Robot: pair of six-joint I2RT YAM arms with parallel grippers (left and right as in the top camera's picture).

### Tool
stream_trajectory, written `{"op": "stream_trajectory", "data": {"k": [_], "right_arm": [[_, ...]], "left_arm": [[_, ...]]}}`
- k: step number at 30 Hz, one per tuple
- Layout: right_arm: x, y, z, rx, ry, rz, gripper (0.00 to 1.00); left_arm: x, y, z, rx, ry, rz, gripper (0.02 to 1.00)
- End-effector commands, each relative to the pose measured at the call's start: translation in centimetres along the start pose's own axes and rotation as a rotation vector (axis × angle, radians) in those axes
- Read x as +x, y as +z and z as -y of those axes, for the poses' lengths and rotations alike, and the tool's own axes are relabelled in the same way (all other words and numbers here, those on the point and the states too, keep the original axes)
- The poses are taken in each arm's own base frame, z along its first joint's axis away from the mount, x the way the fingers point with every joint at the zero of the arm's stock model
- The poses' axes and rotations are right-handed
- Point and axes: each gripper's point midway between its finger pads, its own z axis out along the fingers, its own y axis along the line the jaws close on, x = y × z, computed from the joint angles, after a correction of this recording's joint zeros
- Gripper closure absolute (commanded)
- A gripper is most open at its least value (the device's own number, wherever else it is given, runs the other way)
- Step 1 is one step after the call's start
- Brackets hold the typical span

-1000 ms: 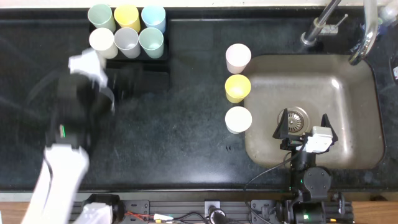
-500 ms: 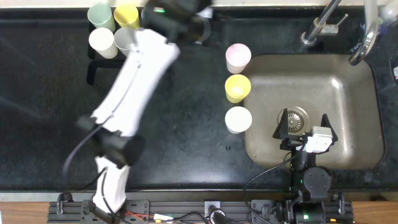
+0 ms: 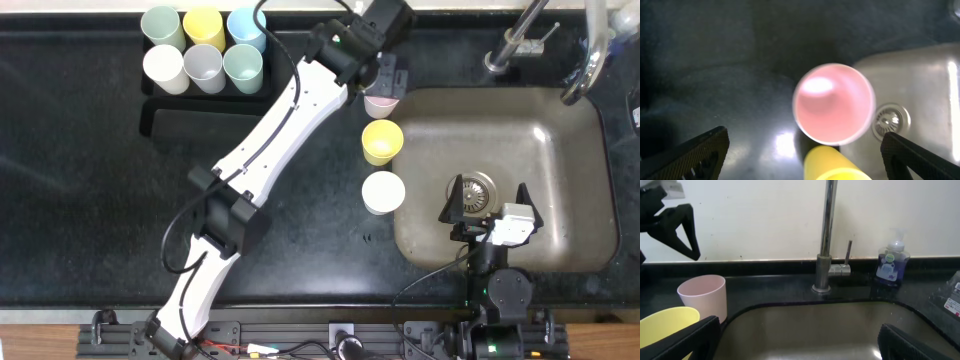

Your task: Store Cups

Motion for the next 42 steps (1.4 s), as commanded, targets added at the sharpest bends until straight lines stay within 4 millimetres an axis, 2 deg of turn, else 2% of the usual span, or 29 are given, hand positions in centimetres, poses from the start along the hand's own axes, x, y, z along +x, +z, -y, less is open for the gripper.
{"op": "stream_trajectory", "data": {"k": [1,7,19,23,24,25,27,28,29,31,32,34,37,38,40,42], "right_arm": [[0.3,0.0,-0.1,-0.005,0.0,0.0,0.003],[0.3,0.0,-0.1,-0.005,0.0,0.0,0.003],[0.3,0.0,-0.1,-0.005,0.0,0.0,0.005],[0.3,0.0,-0.1,-0.005,0.0,0.0,0.003],[0.3,0.0,-0.1,-0.005,0.0,0.0,0.003],[0.3,0.0,-0.1,-0.005,0.0,0.0,0.003],[0.3,0.0,-0.1,-0.005,0.0,0.0,0.003],[0.3,0.0,-0.1,-0.005,0.0,0.0,0.003],[0.3,0.0,-0.1,-0.005,0.0,0.0,0.003],[0.3,0.0,-0.1,-0.005,0.0,0.0,0.005],[0.3,0.0,-0.1,-0.005,0.0,0.0,0.003],[0.3,0.0,-0.1,-0.005,0.0,0.0,0.003],[0.3,0.0,-0.1,-0.005,0.0,0.0,0.005],[0.3,0.0,-0.1,-0.005,0.0,0.0,0.003],[0.3,0.0,-0.1,-0.005,0.0,0.0,0.003],[0.3,0.0,-0.1,-0.005,0.0,0.0,0.003]], "left_arm": [[-0.9,2.1,-1.8,-0.029,-0.099,-0.004,0.018],[-0.1,4.3,-2.0,-0.027,-0.131,-0.044,0.018],[1.2,6.5,-1.9,-0.029,-0.159,-0.097,0.018],[1.2,6.6,-1.9,-0.029,-0.159,-0.097,0.027],[1.2,6.6,-1.9,-0.027,-0.159,-0.095,0.104],[1.2,6.6,-1.9,-0.027,-0.161,-0.094,0.264],[1.2,6.6,-1.7,-0.021,-0.162,-0.096,0.77],[1.1,6.6,-1.6,-0.013,-0.163,-0.095,0.947],[1.1,6.6,-1.4,-0.004,-0.164,-0.095,0.982],[0.5,6.2,-0.9,0.023,-0.166,-0.079,0.982],[0.0,5.7,-0.7,0.032,-0.167,-0.065,0.982],[-1.6,3.4,-0.3,0.062,-0.173,-0.013,0.982],[-4.8,-2.1,-1.1,0.096,-0.201,0.103,0.982],[-5.9,-4.6,-1.9,0.1,-0.217,0.149,0.982],[-7.2,-9.5,-4.9,0.067,-0.258,0.219,0.982],[-6.8,-14.4,-9.8,-0.036,-0.368,0.256,0.982]]}}
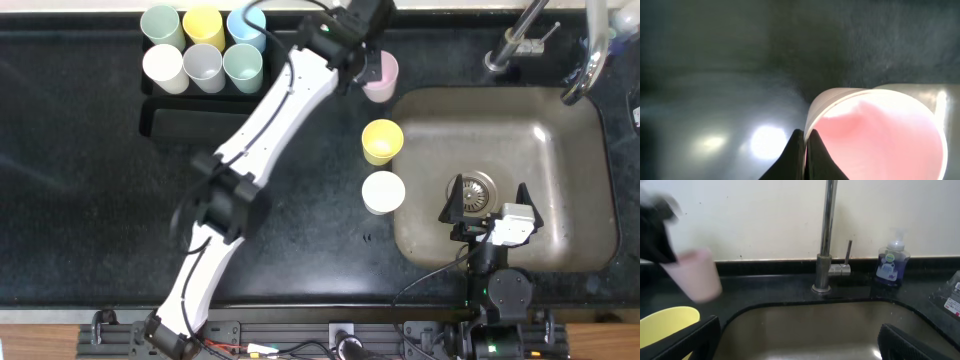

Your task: Store Cups

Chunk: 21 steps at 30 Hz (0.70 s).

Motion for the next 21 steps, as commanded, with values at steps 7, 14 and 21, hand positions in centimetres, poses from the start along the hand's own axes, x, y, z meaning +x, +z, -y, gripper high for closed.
{"op": "stream_trajectory", "data": {"k": [7,14,21], "right_arm": [[0.3,0.0,-0.1,-0.005,0.001,0.001,0.003],[0.3,0.0,-0.1,-0.005,0.001,0.001,0.005],[0.3,0.0,-0.1,-0.005,0.001,0.001,0.003]], "left_arm": [[-2.6,-29.4,-23.9,-0.384,-0.508,0.371,0.982],[4.8,-33.0,-35.1,-0.536,-0.804,0.321,0.982],[8.4,-21.6,-36.9,-0.375,-0.848,0.21,0.982]]}}
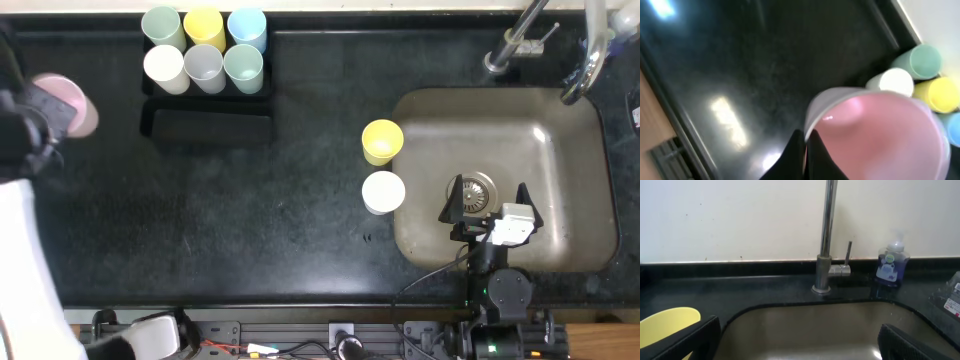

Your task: Store Cups

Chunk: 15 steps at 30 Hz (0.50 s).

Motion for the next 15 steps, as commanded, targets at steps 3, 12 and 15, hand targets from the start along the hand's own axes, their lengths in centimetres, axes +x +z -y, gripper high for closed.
{"op": "stream_trajectory", "data": {"k": [3,12,15], "right_arm": [[0.3,0.0,-0.1,-0.005,0.0,0.001,0.003],[0.3,0.0,-0.1,-0.005,0.0,0.001,0.003],[0.3,0.0,-0.1,-0.005,0.0,0.001,0.003]], "left_arm": [[7.0,7.8,2.7,0.143,0.011,-0.244,0.982],[8.5,13.1,4.6,0.093,0.038,-0.315,0.982],[8.1,14.3,4.4,0.055,0.011,-0.295,0.982]]}}
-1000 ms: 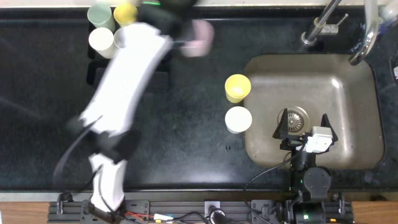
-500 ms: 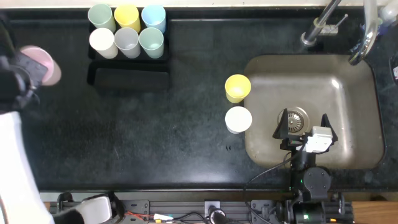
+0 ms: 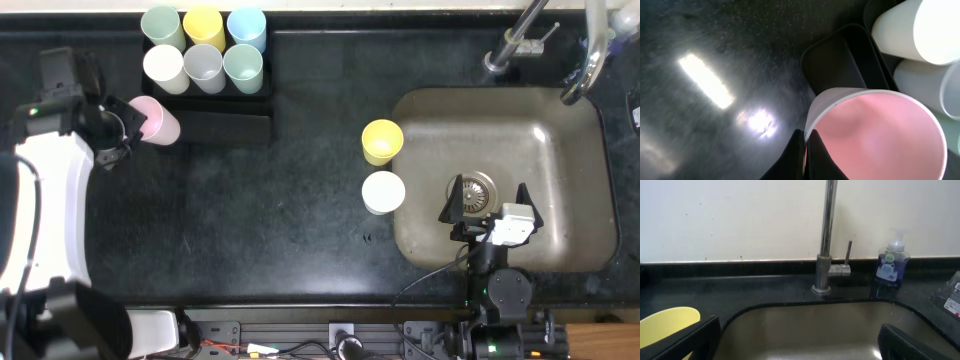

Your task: Store Cups

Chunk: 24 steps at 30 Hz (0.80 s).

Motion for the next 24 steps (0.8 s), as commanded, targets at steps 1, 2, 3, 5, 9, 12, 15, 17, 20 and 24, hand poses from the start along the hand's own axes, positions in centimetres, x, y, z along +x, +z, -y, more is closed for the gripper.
{"op": "stream_trajectory", "data": {"k": [1,2,3,5,9,12,15,17,20,24], "right_arm": [[0.3,0.0,-0.1,-0.004,0.001,0.001,0.005],[0.3,0.0,-0.1,-0.004,0.001,0.001,0.003],[0.3,0.0,-0.1,-0.004,0.001,0.001,0.003],[0.3,0.0,-0.1,-0.004,0.001,0.001,0.005],[0.3,0.0,-0.1,-0.004,0.001,0.001,0.003],[0.3,0.0,-0.1,-0.004,0.001,0.001,0.007],[0.3,0.0,-0.1,-0.004,0.001,0.001,0.003],[0.3,0.0,-0.1,-0.004,0.001,0.001,0.003],[0.3,0.0,-0.1,-0.004,0.001,0.001,0.003],[0.3,0.0,-0.1,-0.004,0.001,0.001,0.005]], "left_arm": [[-0.4,1.3,0.2,-0.028,-0.025,0.006,0.982],[-0.6,1.4,0.2,-0.031,-0.026,0.014,0.982],[-0.9,1.6,0.4,-0.029,-0.025,0.023,0.982],[-1.3,1.8,0.8,-0.018,-0.025,0.034,0.982],[-2.2,1.4,1.8,0.009,-0.045,0.058,0.982],[-2.7,0.8,2.3,0.024,-0.045,0.073,0.982],[-3.3,0.7,2.5,0.03,-0.047,0.094,0.982],[-3.3,1.0,2.6,0.03,-0.047,0.094,0.982],[-3.5,1.8,2.7,0.024,-0.05,0.09,0.982],[-4.1,3.0,3.4,0.019,-0.052,0.084,0.982]]}}
